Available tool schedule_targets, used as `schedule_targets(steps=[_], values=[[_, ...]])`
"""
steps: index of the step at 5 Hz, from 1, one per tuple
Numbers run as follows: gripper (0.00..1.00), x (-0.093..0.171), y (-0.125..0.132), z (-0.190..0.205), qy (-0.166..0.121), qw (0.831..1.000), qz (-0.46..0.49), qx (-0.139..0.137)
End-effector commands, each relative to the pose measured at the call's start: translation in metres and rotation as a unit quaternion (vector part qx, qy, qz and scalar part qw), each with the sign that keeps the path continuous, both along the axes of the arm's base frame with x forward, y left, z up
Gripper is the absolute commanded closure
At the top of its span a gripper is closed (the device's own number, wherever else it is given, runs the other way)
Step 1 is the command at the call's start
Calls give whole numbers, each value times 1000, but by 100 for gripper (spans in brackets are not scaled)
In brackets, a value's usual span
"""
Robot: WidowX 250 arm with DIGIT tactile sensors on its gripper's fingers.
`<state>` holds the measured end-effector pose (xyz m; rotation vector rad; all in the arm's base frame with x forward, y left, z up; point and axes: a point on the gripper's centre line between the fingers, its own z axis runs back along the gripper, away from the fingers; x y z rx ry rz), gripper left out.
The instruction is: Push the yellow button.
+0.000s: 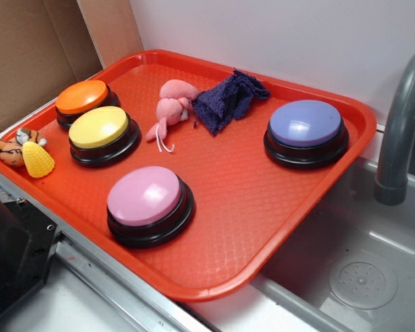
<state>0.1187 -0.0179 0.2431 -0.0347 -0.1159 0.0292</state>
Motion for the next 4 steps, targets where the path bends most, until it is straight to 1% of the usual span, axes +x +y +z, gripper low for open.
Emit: schedule_targets(steps=[1,2,3,4], values=[[0,0,0,0,0,1000,0,0],[0,45,50,-50,75,995,64,9],[0,88,62,-87,75,991,113,18],[0,110,59,-126,75,988,129,44]])
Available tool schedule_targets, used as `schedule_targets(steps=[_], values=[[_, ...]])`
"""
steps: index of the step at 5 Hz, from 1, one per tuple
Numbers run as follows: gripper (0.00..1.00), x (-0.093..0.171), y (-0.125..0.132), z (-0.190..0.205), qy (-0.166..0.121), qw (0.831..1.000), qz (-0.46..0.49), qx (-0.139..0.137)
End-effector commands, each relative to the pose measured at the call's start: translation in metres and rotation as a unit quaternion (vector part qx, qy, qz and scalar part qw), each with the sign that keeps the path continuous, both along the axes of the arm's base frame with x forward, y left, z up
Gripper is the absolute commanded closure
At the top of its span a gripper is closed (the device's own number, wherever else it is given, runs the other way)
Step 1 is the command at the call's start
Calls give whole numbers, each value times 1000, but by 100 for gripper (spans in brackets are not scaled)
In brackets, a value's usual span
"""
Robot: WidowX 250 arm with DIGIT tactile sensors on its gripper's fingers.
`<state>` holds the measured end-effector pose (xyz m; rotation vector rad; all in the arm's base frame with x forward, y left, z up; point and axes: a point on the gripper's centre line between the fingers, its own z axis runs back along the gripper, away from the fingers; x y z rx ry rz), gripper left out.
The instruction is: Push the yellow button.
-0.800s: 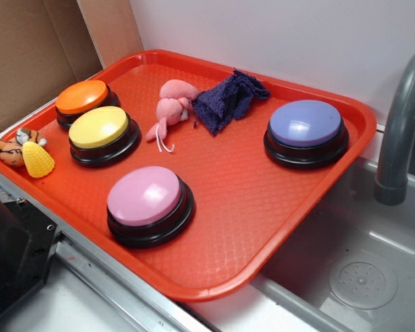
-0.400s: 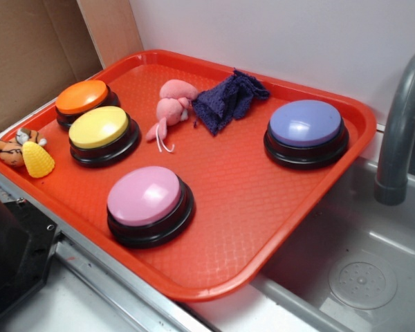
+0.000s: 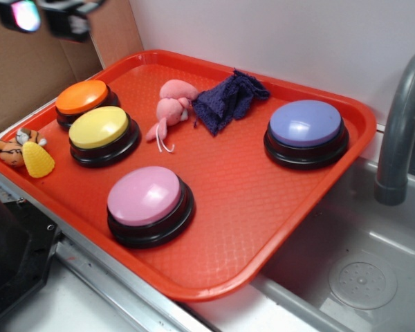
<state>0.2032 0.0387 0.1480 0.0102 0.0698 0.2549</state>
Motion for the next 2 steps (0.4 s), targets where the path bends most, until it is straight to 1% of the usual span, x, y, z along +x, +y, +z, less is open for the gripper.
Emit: schedule_targets(steps=[1,2], values=[[0,21,-4,-63,-48,998,34,36],[0,-7,4,-73,-48,997,49,19]])
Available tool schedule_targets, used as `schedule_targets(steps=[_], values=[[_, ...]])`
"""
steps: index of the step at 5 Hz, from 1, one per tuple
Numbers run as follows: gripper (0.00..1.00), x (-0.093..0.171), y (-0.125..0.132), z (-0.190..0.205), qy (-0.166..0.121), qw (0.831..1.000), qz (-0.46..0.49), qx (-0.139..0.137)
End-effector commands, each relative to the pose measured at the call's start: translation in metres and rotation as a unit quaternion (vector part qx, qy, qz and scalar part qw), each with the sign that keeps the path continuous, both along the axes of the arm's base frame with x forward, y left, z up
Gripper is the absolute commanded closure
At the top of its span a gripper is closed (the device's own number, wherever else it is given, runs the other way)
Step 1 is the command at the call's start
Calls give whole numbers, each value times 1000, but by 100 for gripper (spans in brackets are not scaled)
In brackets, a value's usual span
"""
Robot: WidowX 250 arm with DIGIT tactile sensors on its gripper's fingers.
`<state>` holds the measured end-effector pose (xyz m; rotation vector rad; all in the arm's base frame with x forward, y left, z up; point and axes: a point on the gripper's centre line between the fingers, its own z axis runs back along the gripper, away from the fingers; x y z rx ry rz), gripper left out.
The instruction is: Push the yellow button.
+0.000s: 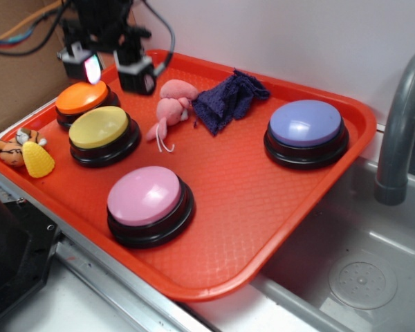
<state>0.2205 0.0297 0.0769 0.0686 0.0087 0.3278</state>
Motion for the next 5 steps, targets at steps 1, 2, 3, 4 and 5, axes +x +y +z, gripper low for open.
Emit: schedule_targets(steps=[1,2,3,4,5], values=[[0,-36,40,6,-36,999,21,5],[0,-27,66,10,-29,999,2,40],[0,-12,69,0,-27,999,-22,39],[0,-10,59,-22,-14,1000,-14,8],[0,-14,51,-32,-4,1000,2,-3]])
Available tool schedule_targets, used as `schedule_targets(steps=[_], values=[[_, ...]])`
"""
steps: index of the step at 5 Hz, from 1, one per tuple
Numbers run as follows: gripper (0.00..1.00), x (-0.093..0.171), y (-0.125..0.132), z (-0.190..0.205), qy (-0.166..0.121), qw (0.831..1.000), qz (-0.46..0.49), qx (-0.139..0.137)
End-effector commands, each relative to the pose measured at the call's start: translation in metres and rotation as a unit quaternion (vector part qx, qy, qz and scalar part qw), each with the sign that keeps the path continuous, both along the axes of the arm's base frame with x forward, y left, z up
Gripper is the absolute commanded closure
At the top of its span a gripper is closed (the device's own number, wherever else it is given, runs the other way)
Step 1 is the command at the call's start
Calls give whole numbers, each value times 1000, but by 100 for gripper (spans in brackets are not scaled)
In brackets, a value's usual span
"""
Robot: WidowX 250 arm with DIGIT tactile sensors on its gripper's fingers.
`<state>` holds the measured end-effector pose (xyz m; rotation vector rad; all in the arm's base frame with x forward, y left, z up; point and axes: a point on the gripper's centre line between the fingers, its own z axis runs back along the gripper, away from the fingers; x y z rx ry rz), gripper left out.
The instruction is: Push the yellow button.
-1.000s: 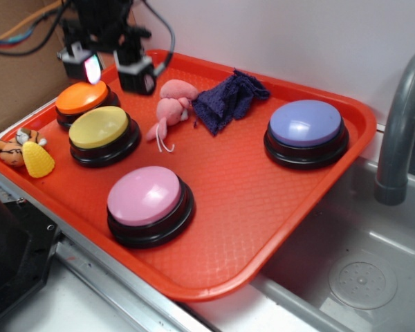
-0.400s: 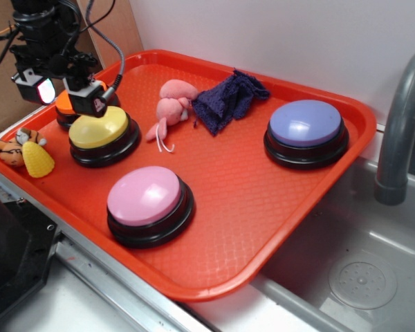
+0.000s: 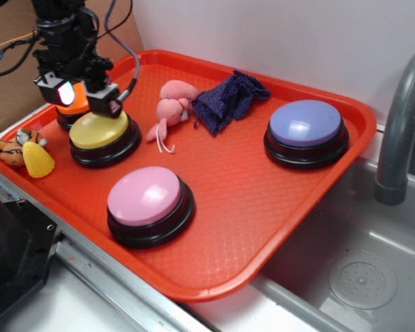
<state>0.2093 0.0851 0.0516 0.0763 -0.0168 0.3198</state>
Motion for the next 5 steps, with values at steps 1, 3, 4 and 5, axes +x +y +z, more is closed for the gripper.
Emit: schedule_targets(steps=[1,3,4,5], values=[[0,-6,-6,-8,13,1000,18,-17],[0,-10,-2,39,-15,1000,9,-8],[0,-17,2,53,-30,999,19,-5],[0,-19,2,54,-27,999,17,-6]])
